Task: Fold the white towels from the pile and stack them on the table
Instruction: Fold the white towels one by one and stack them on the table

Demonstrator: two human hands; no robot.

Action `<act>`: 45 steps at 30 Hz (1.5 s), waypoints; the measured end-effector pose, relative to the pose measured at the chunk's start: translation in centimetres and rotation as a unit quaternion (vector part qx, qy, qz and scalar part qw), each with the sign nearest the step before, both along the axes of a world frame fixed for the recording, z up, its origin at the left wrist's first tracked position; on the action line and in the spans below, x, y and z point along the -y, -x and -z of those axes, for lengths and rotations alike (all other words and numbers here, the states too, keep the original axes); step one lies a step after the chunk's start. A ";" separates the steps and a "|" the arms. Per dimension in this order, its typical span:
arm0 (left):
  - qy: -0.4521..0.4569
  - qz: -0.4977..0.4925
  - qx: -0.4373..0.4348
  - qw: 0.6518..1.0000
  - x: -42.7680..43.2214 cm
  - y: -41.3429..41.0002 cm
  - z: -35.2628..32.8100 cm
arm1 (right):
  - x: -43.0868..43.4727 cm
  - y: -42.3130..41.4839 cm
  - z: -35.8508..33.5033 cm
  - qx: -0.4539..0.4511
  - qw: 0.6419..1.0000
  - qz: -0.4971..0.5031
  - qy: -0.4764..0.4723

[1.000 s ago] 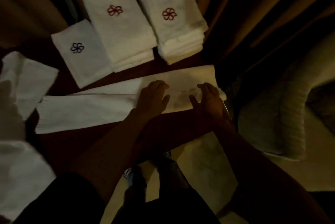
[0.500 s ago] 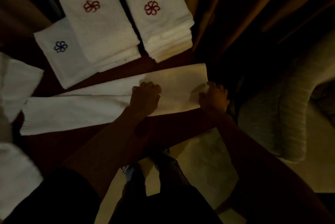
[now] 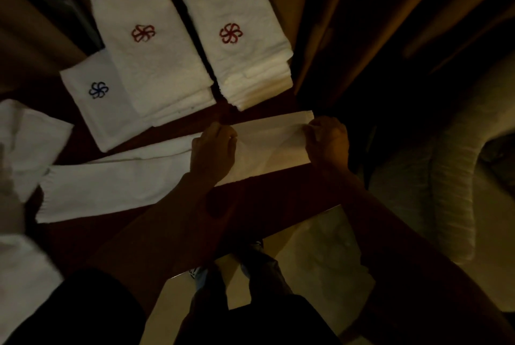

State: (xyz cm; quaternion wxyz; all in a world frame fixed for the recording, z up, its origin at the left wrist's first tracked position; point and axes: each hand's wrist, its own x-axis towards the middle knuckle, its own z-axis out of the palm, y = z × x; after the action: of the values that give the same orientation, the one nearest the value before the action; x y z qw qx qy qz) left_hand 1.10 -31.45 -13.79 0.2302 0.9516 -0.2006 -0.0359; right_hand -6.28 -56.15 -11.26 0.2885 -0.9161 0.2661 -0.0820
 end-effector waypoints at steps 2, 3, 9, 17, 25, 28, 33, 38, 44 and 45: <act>-0.007 -0.003 -0.004 1.000 0.0 -0.3 0.0 | -0.2 -0.8 0.1 -0.003 1.000 -0.007 0.013; -0.011 -0.003 -0.003 1.000 0.0 -0.5 0.0 | -0.2 -1.2 0.2 -0.003 1.000 -0.010 0.016; -0.039 -0.019 0.002 0.999 0.2 -1.3 0.7 | 0.3 -3.3 1.7 -0.028 0.999 -0.014 0.014; -0.107 -0.023 0.018 0.994 0.1 -2.4 2.8 | 1.0 -4.8 3.8 -0.083 0.996 -0.012 0.017; -0.127 -0.021 0.004 0.992 -1.1 -1.9 3.3 | 0.8 -5.0 4.4 -0.167 0.986 0.013 -0.003; -0.112 -0.025 -0.003 0.993 -1.4 -1.7 2.6 | 0.2 -4.4 3.5 -0.165 0.986 0.026 0.019; -0.075 -0.032 0.007 0.997 -3.2 -1.1 1.7 | -2.4 -3.6 2.4 -0.124 0.990 -0.038 0.053; -0.090 -0.036 0.035 0.995 -7.3 -0.7 1.4 | -7.1 -3.6 2.4 -0.026 0.985 -0.168 0.035; -0.147 -0.085 -0.002 0.985 -14.6 -0.2 0.9 | -13.1 -4.5 2.7 0.011 0.952 -0.303 0.036; -0.157 -0.093 -0.014 0.983 -15.9 -0.1 0.8 | -14.0 -4.7 2.7 -0.010 0.950 -0.309 0.035</act>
State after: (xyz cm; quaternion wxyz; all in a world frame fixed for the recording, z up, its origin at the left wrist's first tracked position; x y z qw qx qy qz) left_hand 1.17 -15.55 -14.61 0.0829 0.9898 -0.1001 -0.0587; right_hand -1.57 -42.15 -13.92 0.2646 -0.9638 -0.0304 0.0109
